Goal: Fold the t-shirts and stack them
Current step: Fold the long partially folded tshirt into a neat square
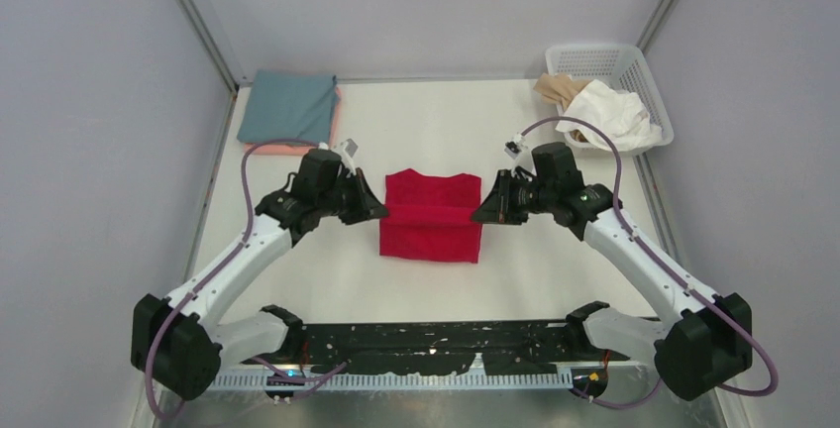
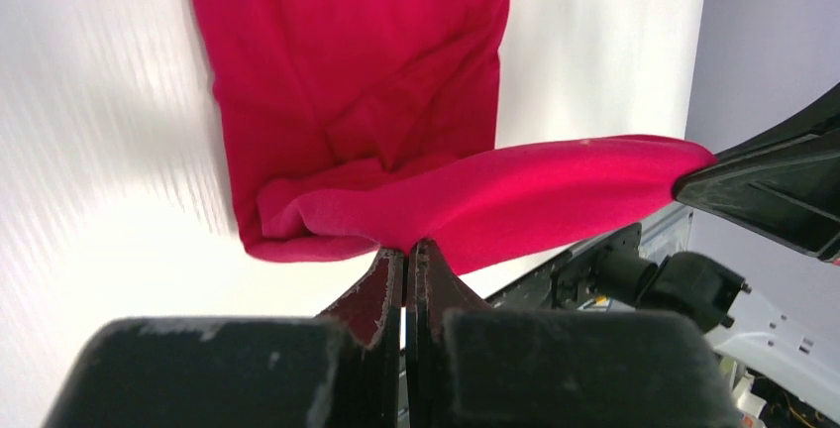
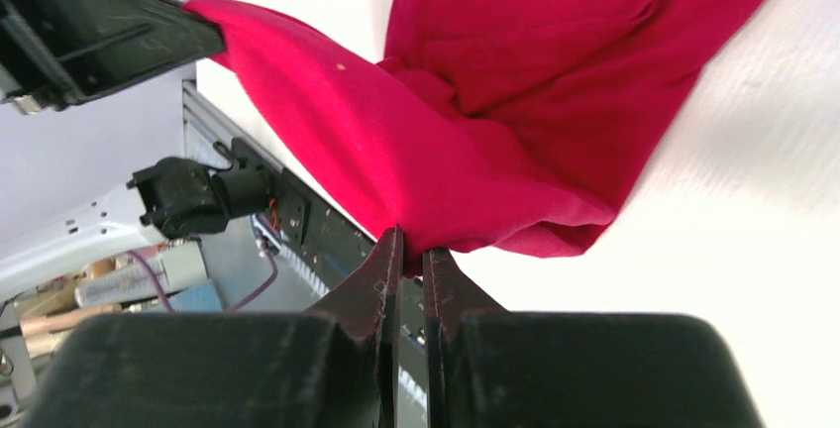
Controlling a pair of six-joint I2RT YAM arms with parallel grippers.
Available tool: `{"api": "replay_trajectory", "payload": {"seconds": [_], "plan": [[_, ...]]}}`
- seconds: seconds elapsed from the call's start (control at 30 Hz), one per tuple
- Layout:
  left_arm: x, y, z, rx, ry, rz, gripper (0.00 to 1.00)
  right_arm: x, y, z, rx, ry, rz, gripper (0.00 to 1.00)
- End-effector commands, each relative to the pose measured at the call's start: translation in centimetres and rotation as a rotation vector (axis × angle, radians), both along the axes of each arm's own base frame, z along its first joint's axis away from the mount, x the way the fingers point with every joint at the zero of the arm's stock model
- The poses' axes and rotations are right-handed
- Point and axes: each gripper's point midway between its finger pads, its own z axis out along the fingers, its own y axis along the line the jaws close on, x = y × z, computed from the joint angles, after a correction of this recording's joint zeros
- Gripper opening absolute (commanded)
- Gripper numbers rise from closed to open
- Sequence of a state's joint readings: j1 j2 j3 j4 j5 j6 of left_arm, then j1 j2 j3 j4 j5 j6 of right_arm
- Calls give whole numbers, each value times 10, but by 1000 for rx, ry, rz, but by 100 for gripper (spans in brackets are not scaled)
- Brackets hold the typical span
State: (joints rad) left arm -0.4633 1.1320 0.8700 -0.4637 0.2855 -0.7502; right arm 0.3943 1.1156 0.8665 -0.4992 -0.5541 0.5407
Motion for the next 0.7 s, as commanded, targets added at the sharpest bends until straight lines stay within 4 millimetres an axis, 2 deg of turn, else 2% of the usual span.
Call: {"api": "replay_trajectory", "payload": {"seconds": [0.0,0.13,0.17,0.2,0.23,0.47,0.63,0.67], "plan": [[57,-2,35,6,-159,49,0,47,-7,21,4,-133,-55,5],[84,-1,33,13,-156,74,0,75,-15,15,2,-134,-95,5],[90,-1,31,18,-149,75,0,82,-15,19,9,-154,-98,5],[96,-1,29,23,-141,76,0,89,-17,12,4,-137,-107,5],[101,-1,26,28,-128,75,0,96,-16,16,13,-148,-107,5],[143,-9,-8,68,-33,58,0,138,-19,-24,1,-47,-169,5],[153,-13,-38,99,74,35,0,160,-24,-49,-40,-2,-218,9],[155,-13,-43,106,87,39,7,165,-24,-56,-53,6,-229,11]]}}
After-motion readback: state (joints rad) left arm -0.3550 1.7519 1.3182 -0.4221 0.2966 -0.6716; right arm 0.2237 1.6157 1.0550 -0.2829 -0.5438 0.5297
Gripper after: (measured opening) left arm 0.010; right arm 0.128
